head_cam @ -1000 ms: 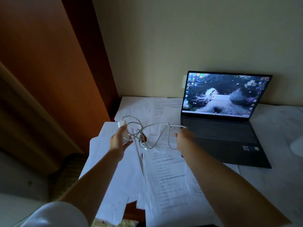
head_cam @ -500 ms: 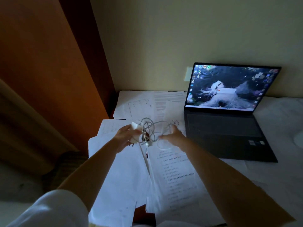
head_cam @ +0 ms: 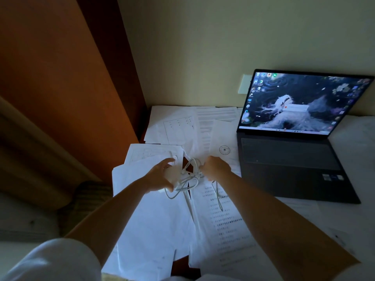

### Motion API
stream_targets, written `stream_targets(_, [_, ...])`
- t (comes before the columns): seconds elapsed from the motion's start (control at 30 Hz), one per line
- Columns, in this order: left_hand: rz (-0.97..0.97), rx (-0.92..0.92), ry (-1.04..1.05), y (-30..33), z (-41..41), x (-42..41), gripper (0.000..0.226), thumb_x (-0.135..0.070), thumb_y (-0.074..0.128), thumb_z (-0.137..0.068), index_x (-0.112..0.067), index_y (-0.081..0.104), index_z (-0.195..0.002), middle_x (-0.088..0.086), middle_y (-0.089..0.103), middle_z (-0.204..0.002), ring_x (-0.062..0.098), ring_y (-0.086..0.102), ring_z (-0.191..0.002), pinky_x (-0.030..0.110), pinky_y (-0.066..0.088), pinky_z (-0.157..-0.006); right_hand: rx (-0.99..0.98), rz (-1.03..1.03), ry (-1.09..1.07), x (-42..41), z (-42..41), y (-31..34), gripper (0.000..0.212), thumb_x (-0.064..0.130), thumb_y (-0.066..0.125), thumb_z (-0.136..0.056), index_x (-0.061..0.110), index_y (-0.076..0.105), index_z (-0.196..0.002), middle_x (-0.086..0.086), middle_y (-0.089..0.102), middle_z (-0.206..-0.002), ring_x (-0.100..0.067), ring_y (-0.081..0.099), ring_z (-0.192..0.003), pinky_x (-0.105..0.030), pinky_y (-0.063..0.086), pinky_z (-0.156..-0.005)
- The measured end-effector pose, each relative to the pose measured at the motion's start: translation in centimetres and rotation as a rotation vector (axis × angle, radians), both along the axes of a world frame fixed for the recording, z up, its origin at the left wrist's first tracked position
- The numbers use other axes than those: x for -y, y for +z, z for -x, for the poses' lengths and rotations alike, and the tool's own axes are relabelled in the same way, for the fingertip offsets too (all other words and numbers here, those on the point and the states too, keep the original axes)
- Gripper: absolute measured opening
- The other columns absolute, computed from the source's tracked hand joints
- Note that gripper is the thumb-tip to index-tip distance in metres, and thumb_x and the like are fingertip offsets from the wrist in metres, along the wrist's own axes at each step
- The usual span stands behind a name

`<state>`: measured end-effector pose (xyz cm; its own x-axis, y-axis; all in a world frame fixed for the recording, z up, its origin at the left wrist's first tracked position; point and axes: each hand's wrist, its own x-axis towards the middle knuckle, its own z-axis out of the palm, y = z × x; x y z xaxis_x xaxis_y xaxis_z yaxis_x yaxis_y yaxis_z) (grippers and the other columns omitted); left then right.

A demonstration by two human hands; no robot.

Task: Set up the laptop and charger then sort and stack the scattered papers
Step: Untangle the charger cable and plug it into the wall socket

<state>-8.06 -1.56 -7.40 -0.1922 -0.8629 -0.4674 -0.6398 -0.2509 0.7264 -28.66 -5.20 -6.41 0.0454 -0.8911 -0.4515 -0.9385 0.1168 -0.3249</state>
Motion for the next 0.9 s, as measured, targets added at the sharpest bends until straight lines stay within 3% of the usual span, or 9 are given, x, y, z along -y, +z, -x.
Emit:
stream_targets(0.07, [0.029, 0.066, -0.049, -0.3, 0.0, -0.2, 0.107, -0.001, 0.085, -0.062, -0.023, 0.024, -0.147, 0.003, 0.045, -0.13, 0.021, 0.045, -0.113, 0.025, 0.047, -0.085, 0.032, -0.022, 0.0, 0.3, 0.1, -0.4, 0.008, 0.015, 0.051, -0.087, 0.01, 0.054, -0.092, -0.004, 0.058, -0.085, -0.026, 0.061, -0.084, -0.027, 0.042, -0.063])
stream_targets(0.2, [0.128, 0.231, -0.117, -1.2, 0.5, -0.7, 0.098, -0.004, 0.082, -0.066, -0.022, 0.031, -0.147, 0.005, 0.038, -0.143, 0.024, 0.038, -0.127, 0.027, 0.042, -0.095, 0.168, -0.081, 0.06, 1.3, -0.1, -1.6, 0.037, 0.012, 0.059, -0.084, 0.013, 0.048, -0.119, -0.006, 0.059, -0.112, -0.026, 0.058, -0.1, -0.035, 0.049, -0.079])
stream_targets(0.27, [0.144, 0.238, -0.112, -1.7, 0.6, -0.9, 0.096, -0.004, 0.082, -0.066, -0.024, 0.032, -0.146, 0.005, 0.039, -0.143, 0.024, 0.039, -0.127, 0.025, 0.043, -0.093, 0.291, -0.142, -0.04, 1.5, -0.3, -2.1, 0.028, 0.013, 0.06, -0.083, 0.009, 0.057, -0.111, -0.007, 0.062, -0.105, -0.023, 0.06, -0.096, -0.034, 0.05, -0.082])
stream_targets(0.33, [0.161, 0.247, -0.114, -1.9, 0.5, -0.9, 0.102, -0.005, 0.082, -0.066, -0.028, 0.025, -0.149, 0.002, 0.04, -0.145, 0.024, 0.041, -0.126, 0.029, 0.047, -0.094, 0.363, -0.09, -0.156, 1.4, -0.5, -1.9, 0.009, 0.014, 0.056, -0.087, 0.008, 0.063, -0.089, -0.006, 0.061, -0.084, -0.02, 0.059, -0.078, -0.029, 0.047, -0.07])
stream_targets(0.43, [0.189, 0.28, -0.135, -1.9, 0.2, -0.9, 0.111, -0.009, 0.08, -0.066, -0.035, 0.012, -0.151, -0.007, 0.041, -0.146, 0.025, 0.046, -0.122, 0.035, 0.05, -0.094, 0.441, 0.287, -0.397, 1.3, -0.8, -1.1, 0.023, 0.027, 0.041, -0.099, 0.013, 0.055, -0.089, -0.005, 0.055, -0.08, -0.022, 0.055, -0.077, -0.032, 0.045, -0.067])
stream_targets(0.5, [0.21, 0.316, -0.12, -1.5, 0.4, -1.0, 0.11, -0.01, 0.078, -0.068, -0.036, 0.01, -0.151, -0.011, 0.042, -0.146, 0.025, 0.047, -0.118, 0.035, 0.049, -0.095, 0.68, 0.468, -0.62, 1.6, -0.7, 0.1, 0.025, 0.029, 0.034, -0.102, 0.014, 0.05, -0.091, -0.006, 0.059, -0.079, -0.026, 0.061, -0.074, -0.039, 0.053, -0.066])
stream_targets(0.63, [0.244, 0.401, -0.09, -0.7, 1.6, -1.3, 0.094, -0.011, 0.076, -0.071, -0.026, 0.026, -0.149, -0.003, 0.049, -0.141, 0.024, 0.048, -0.12, 0.037, 0.04, -0.104, 1.057, 0.473, -0.895, 2.3, 0.7, 2.3, 0.04, 0.038, 0.029, -0.103, 0.017, 0.046, -0.074, -0.005, 0.054, -0.06, -0.017, 0.048, -0.044, -0.022, 0.039, -0.04])
stream_targets(0.8, [0.534, 0.25, 0.11, -0.1, 2.6, -2.6, 0.037, 0.01, 0.062, -0.076, -0.01, 0.069, -0.106, 0.007, 0.059, -0.129, 0.025, 0.05, -0.119, 0.028, 0.042, -0.095, 1.04, 0.433, -1.021, 2.9, 2.9, 3.5, 0.049, 0.04, 0.024, -0.103, 0.015, 0.041, -0.064, -0.006, 0.045, -0.055, -0.021, 0.045, -0.044, -0.025, 0.036, -0.042])
stream_targets(0.9, [0.482, -0.021, 0.409, 1.3, 4.0, -3.1, 0.037, 0.018, 0.044, -0.075, -0.01, 0.066, -0.067, 0.011, 0.068, -0.087, 0.024, 0.06, -0.086, 0.024, 0.045, -0.073, 0.914, 0.651, -0.881, 2.4, 3.8, 4.0, 0.023, 0.026, 0.038, -0.098, 0.018, 0.051, -0.081, -0.007, 0.056, -0.077, -0.024, 0.054, -0.068, -0.042, 0.051, -0.063])
